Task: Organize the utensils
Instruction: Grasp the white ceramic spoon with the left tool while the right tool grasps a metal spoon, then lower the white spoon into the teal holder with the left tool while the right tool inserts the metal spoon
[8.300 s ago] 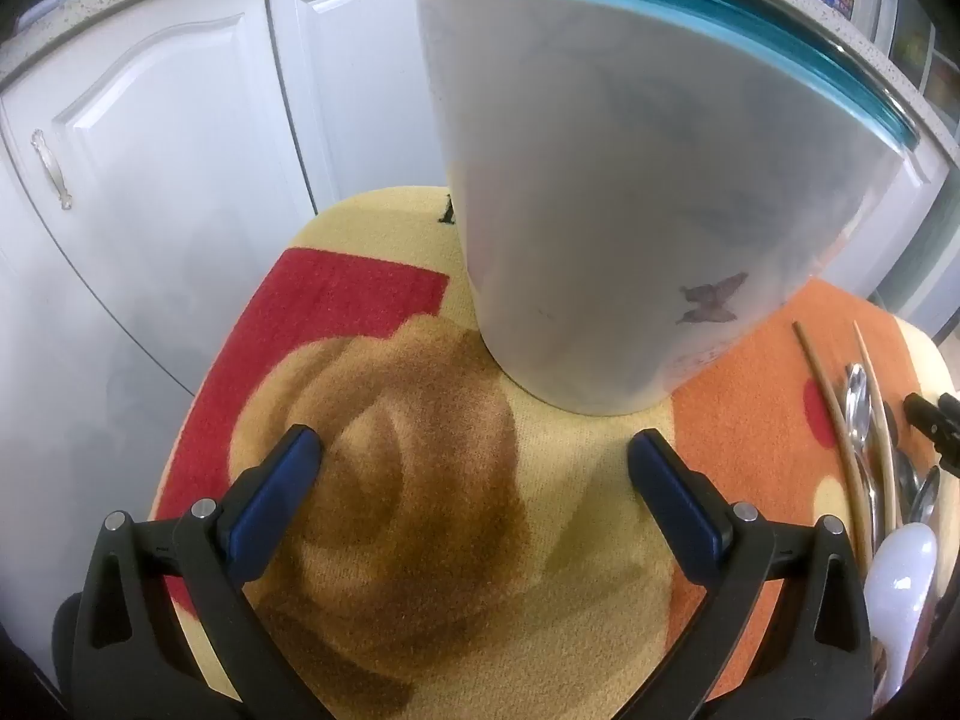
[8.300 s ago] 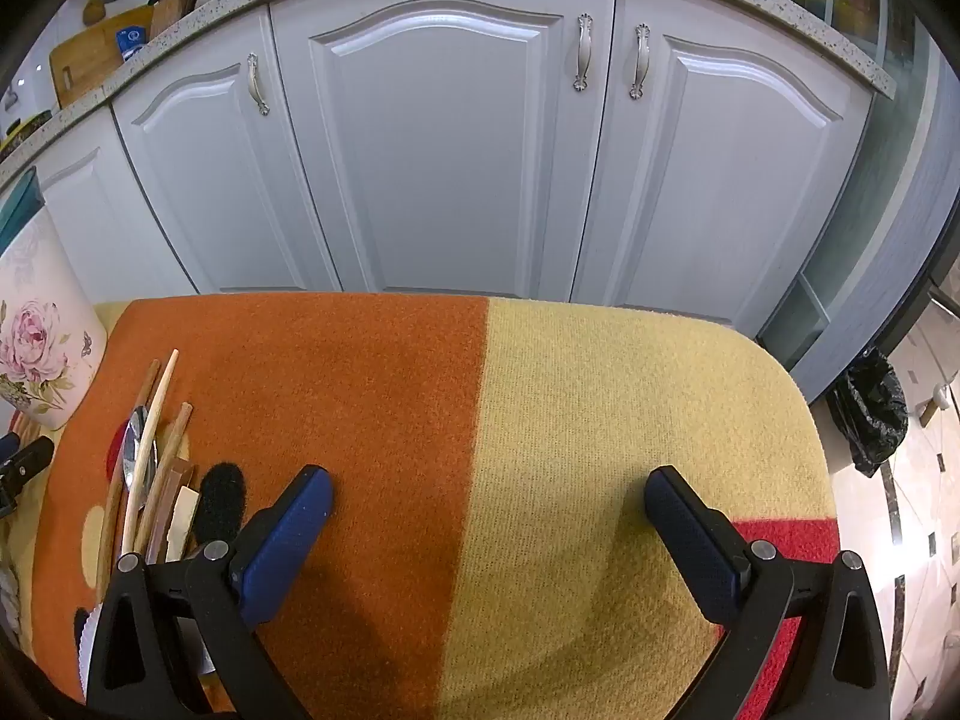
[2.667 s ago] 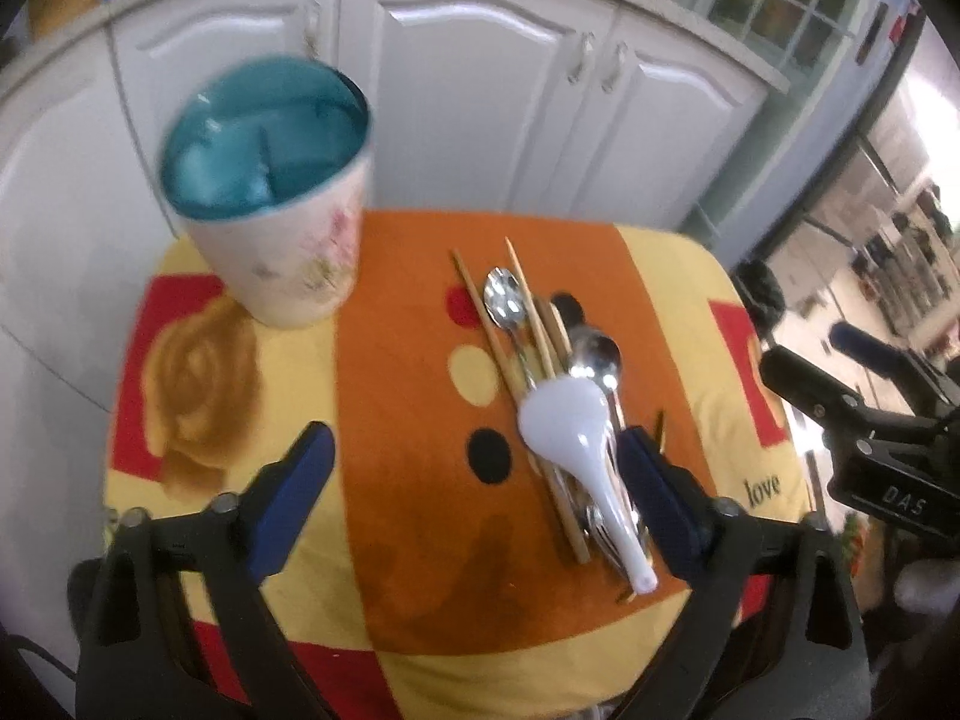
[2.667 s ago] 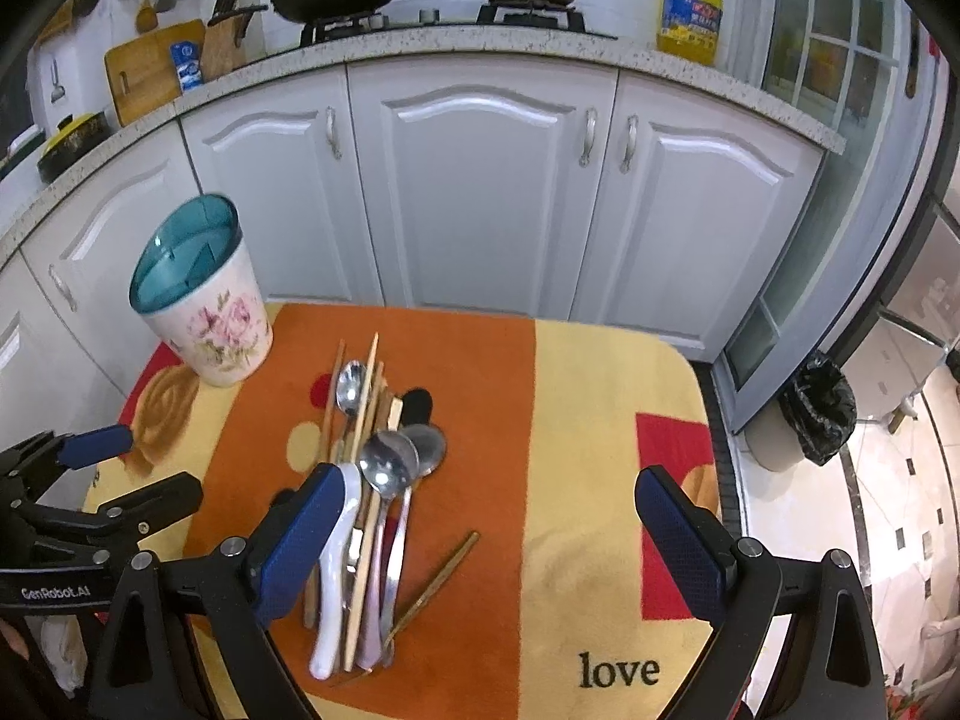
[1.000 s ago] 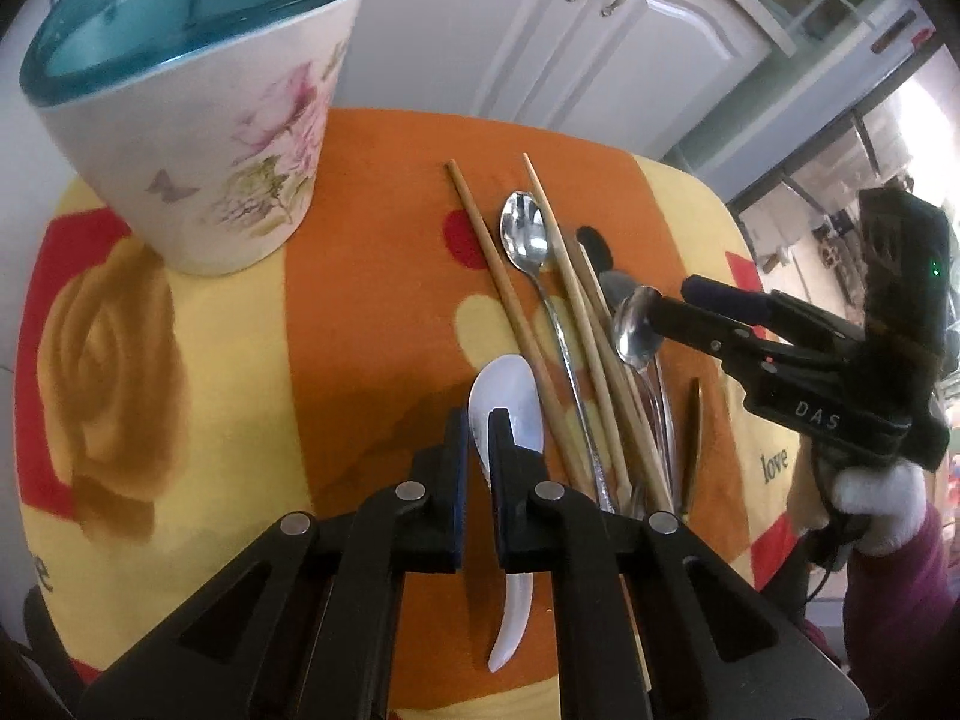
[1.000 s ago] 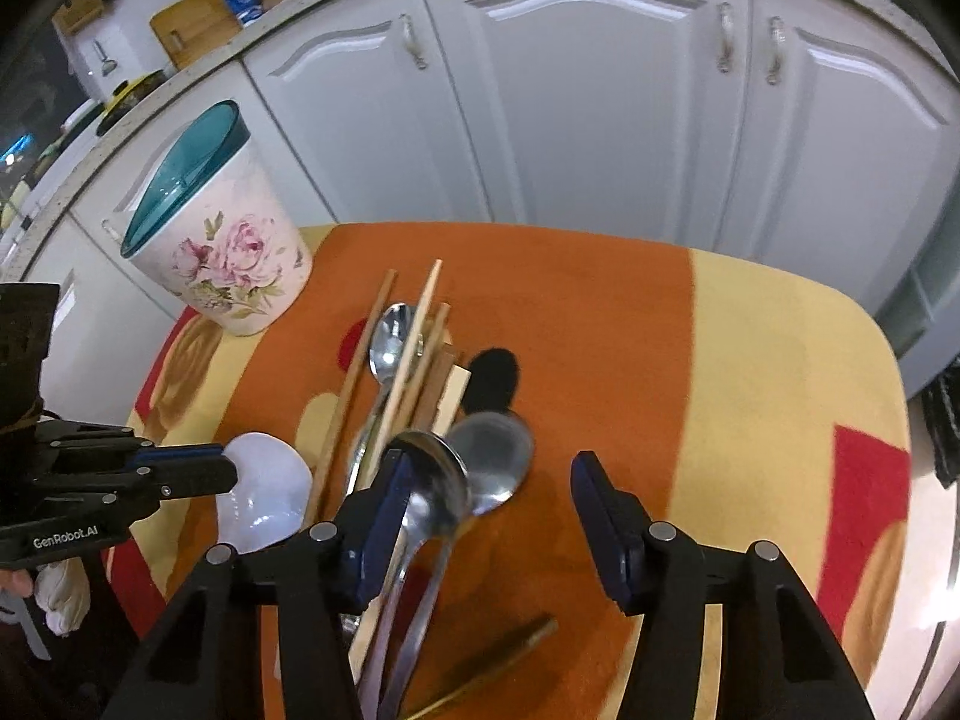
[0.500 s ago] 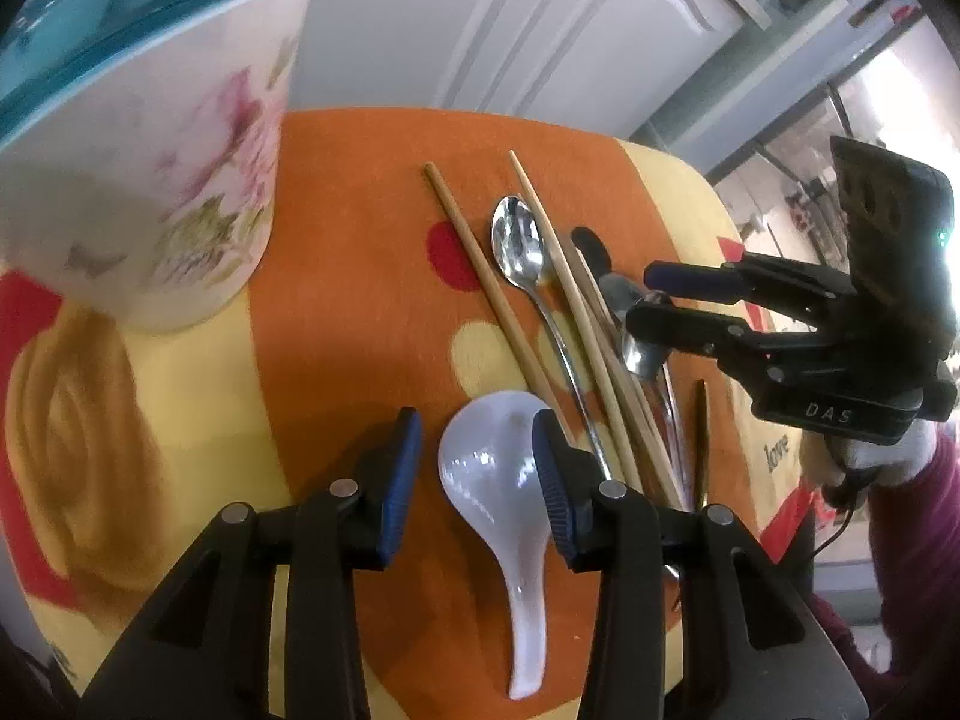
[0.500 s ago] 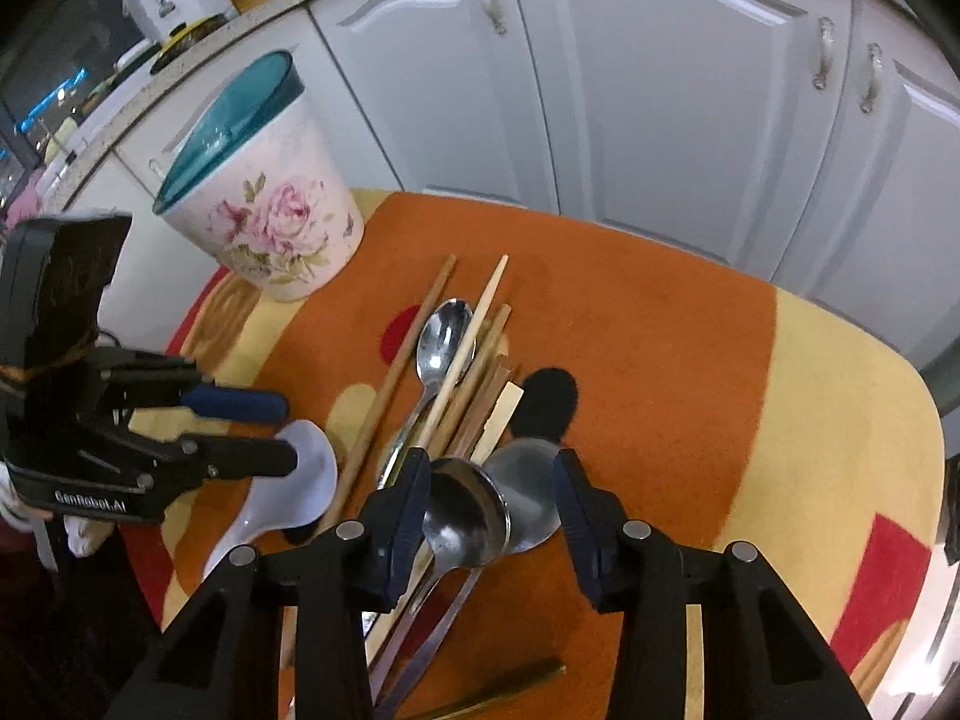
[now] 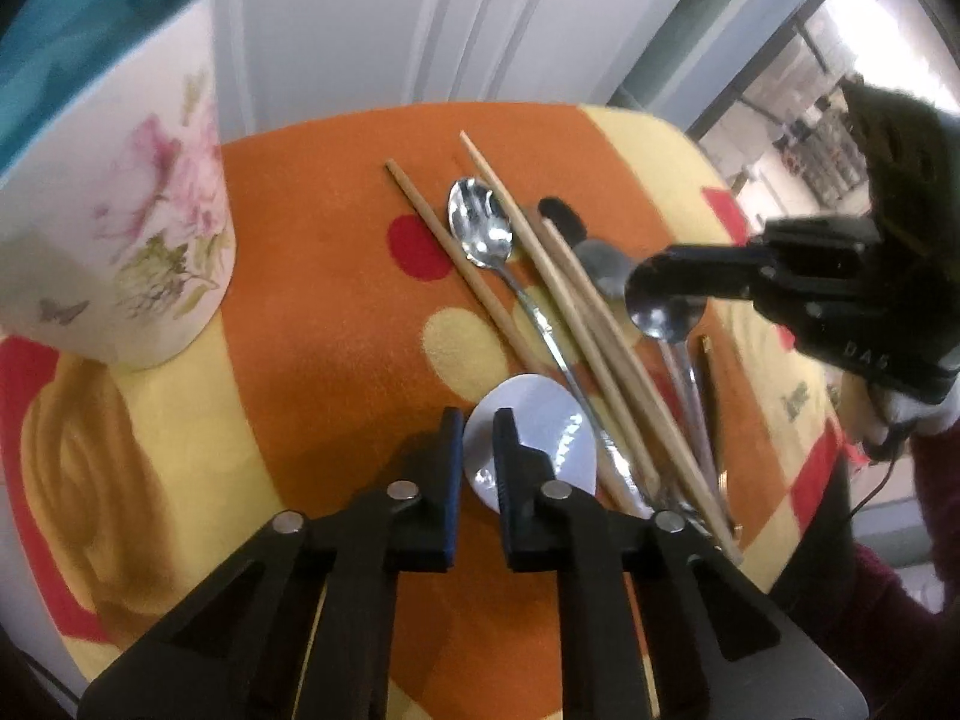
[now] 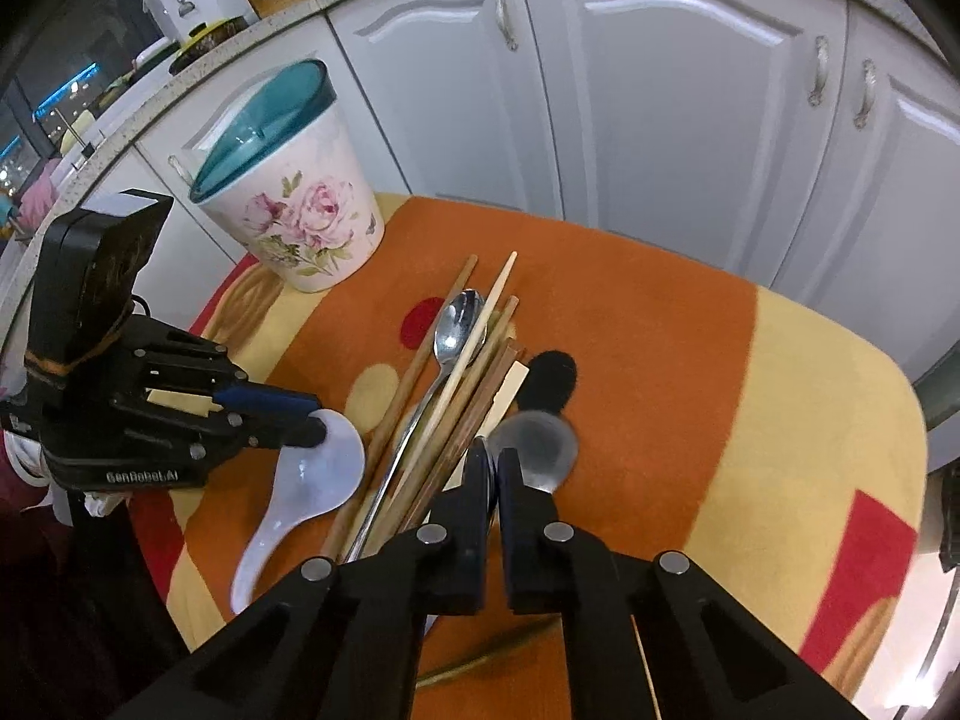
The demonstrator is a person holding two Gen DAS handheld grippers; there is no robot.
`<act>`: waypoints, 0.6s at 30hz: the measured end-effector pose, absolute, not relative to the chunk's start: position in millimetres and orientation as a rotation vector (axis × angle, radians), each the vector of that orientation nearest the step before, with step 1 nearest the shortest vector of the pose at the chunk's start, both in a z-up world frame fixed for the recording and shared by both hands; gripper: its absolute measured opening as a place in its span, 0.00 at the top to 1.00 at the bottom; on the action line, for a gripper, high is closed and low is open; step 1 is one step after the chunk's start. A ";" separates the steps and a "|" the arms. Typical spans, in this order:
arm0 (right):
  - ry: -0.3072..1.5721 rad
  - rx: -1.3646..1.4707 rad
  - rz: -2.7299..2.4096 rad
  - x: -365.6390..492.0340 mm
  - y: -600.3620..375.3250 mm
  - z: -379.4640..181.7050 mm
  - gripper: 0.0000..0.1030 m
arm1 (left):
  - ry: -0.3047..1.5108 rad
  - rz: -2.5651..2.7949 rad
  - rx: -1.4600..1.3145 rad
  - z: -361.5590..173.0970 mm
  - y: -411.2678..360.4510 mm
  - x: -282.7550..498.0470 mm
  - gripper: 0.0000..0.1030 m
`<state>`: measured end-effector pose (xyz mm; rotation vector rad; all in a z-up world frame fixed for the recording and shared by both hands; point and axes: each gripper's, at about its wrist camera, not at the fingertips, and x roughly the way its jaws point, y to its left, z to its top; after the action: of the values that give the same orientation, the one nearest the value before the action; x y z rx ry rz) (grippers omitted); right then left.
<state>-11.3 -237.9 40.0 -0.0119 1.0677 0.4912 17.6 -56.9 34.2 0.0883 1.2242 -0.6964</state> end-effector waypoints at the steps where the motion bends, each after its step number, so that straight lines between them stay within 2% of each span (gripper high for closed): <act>1: 1.056 -0.009 0.485 -15.7 -240.0 44.4 0.97 | 1.221 -0.697 0.070 38.4 -53.9 16.3 0.96; 9: 0.953 0.012 0.436 -38.3 -252.8 79.9 0.97 | 1.171 -0.683 0.035 57.3 -49.9 1.4 1.00; 18: 0.859 0.017 0.442 -46.9 -252.2 119.2 0.97 | 1.077 -0.665 -0.040 101.6 -30.2 -9.9 1.00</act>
<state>-46.9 -252.2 119.2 0.0174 0.8590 0.4424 -9.9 -30.2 101.6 -0.0404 1.0771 -0.6646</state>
